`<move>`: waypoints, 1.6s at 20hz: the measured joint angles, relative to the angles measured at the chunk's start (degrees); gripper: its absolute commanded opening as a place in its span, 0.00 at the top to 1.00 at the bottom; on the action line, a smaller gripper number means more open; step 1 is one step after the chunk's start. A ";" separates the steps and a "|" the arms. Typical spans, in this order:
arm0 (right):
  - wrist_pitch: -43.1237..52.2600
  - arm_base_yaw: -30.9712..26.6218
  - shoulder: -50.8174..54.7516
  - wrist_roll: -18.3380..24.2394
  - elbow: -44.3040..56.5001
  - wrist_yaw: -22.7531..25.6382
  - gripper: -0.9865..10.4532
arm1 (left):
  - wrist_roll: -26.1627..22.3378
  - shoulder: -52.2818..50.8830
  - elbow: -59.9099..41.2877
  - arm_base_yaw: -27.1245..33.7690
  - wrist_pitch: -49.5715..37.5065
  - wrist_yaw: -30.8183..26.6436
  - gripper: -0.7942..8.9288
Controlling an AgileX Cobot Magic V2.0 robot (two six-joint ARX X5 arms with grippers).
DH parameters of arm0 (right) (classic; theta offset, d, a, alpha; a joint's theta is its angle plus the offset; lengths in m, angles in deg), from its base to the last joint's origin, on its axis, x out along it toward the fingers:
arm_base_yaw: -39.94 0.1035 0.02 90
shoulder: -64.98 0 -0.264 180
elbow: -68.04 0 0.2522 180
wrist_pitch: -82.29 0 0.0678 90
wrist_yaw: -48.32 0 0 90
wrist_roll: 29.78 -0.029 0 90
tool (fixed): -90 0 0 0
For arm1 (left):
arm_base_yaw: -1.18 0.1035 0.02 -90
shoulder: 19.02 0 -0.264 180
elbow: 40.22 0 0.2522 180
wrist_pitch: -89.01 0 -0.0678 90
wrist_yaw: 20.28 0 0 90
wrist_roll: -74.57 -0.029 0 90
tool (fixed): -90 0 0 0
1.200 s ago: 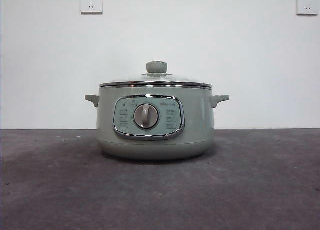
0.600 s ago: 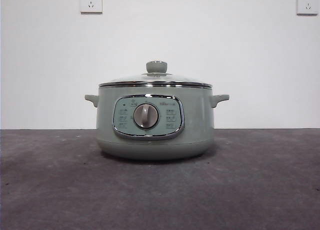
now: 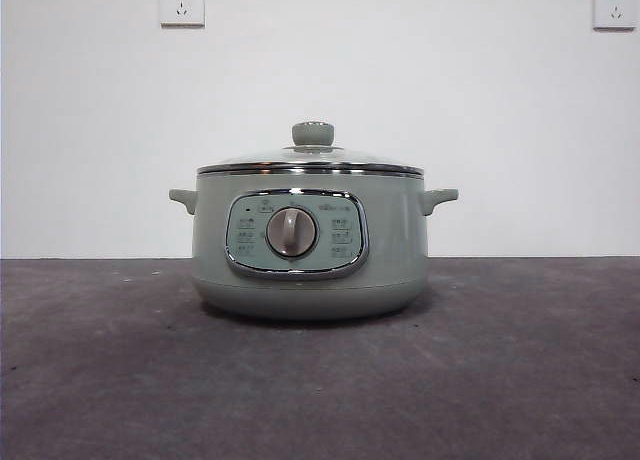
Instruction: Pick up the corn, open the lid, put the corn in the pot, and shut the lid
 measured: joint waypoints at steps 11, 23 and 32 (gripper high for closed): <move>6.86 -6.40 3.43 5.22 4.83 3.17 0.91 | 0.13 5.03 0.00 0.00 0.04 0.00 0.92; 55.84 -31.71 45.90 1.64 67.38 -4.33 0.91 | 0.13 9.53 0.00 0.00 0.07 0.00 0.92; 55.12 -33.40 47.08 2.14 67.54 -1.51 0.91 | 0.15 11.06 0.00 0.00 -0.26 0.00 0.92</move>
